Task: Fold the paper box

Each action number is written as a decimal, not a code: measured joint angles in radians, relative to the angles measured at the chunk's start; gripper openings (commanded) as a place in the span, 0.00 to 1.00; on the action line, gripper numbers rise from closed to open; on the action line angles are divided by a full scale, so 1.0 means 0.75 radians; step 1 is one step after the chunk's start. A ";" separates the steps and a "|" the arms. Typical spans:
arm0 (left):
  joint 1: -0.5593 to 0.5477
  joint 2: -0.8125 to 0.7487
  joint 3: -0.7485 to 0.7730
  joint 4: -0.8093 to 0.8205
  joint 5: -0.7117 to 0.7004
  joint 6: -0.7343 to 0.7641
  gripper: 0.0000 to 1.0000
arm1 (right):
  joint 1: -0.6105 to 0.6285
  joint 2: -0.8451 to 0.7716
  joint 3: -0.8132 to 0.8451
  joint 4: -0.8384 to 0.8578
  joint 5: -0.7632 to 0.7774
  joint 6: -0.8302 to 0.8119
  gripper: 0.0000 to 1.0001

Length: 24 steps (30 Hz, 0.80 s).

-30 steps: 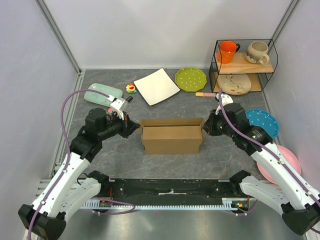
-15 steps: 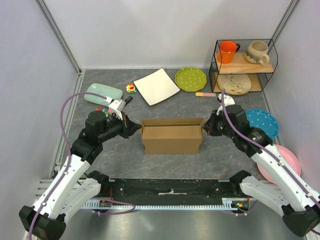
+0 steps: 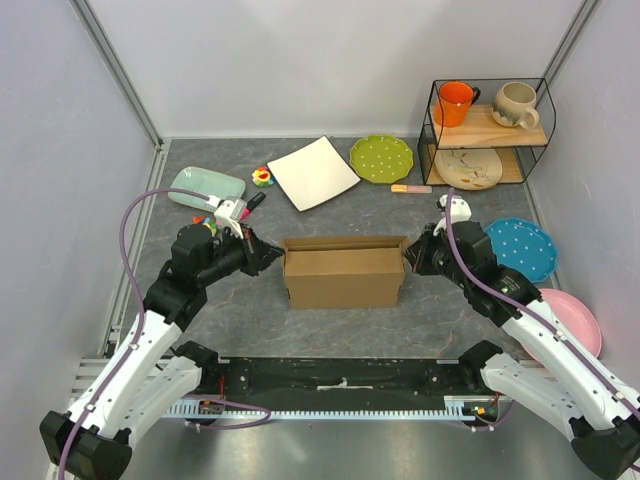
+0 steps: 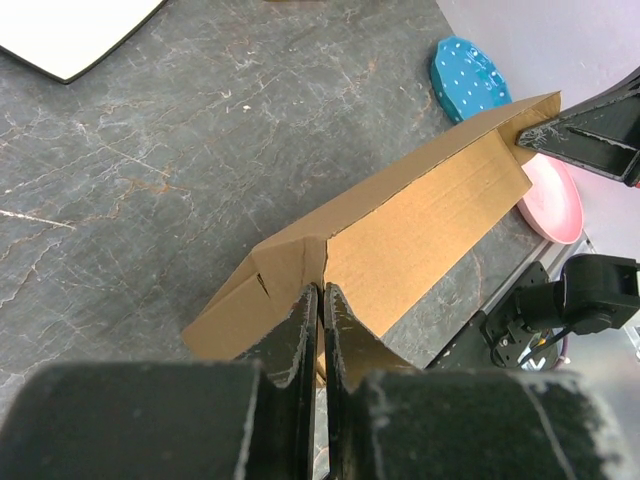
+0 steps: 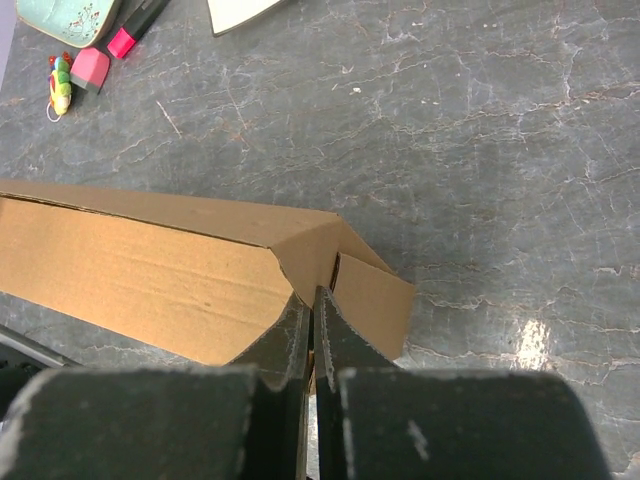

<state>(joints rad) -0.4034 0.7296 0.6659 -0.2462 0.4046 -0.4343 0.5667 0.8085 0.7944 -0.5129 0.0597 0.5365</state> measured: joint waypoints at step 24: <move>0.000 0.053 0.011 0.028 -0.027 -0.188 0.06 | 0.055 -0.047 -0.042 0.011 0.090 -0.003 0.00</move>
<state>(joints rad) -0.4034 0.7692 0.6739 -0.2253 0.3840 -0.5751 0.6079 0.7731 0.7631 -0.5049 0.1272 0.5346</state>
